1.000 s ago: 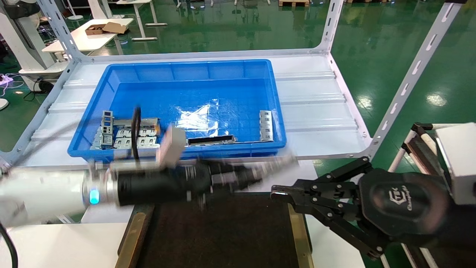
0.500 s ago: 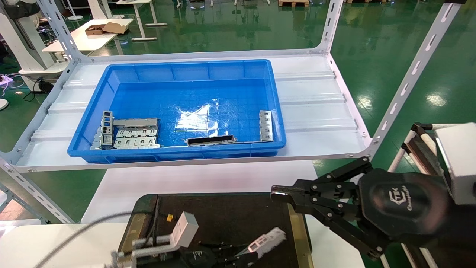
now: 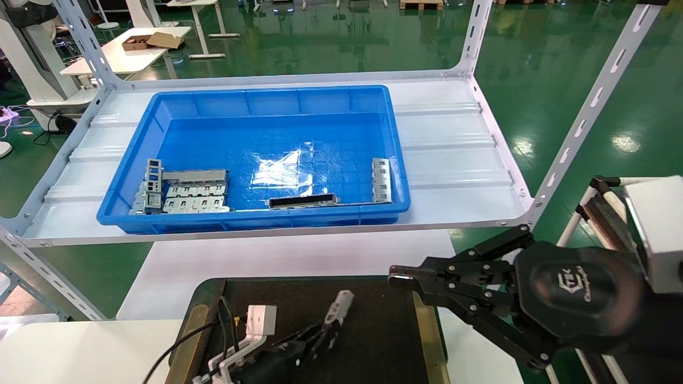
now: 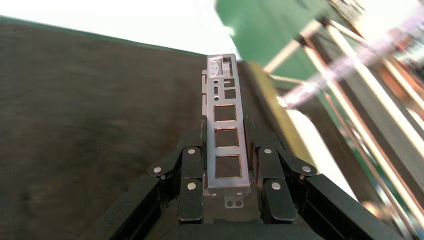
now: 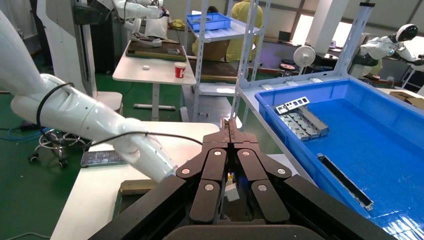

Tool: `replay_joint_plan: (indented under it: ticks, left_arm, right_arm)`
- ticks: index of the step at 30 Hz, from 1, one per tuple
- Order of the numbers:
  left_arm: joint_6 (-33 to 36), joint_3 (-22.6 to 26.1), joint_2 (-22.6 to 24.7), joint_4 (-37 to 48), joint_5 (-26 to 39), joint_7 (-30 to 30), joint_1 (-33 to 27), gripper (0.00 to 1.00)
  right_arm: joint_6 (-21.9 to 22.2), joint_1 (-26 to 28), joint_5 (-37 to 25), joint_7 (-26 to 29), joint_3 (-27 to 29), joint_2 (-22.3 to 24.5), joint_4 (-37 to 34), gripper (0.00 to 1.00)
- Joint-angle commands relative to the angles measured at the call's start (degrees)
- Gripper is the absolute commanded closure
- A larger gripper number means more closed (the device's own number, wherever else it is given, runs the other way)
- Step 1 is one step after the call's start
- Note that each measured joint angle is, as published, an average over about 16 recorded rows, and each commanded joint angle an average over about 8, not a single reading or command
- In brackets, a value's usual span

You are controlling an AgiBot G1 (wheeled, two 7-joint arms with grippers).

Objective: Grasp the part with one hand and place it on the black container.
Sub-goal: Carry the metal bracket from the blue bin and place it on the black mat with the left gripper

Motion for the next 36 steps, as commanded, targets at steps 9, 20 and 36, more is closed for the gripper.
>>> replay_joint_plan:
  ticks: [9, 20, 36]
  left_arm:
    - [-15.75, 3.09, 4.89, 0.65, 3.31, -7.89, 0.36, 1.0]
    - [-21.35, 8.04, 4.99, 0.33, 4.2, -13.55, 0.9, 0.57]
    - [-24.13, 15.12, 3.51, 0.5, 4.51, -18.27, -1.05, 0.0]
  right_arm:
    - [0.0, 0.0, 0.0, 0.0, 0.0, 0.0, 0.0, 1.0]
    - [0.0, 0.0, 0.0, 0.0, -0.01, 0.0, 0.0, 0.68]
    - [0.0, 0.0, 0.01, -0.01, -0.01, 0.0, 0.0, 0.0]
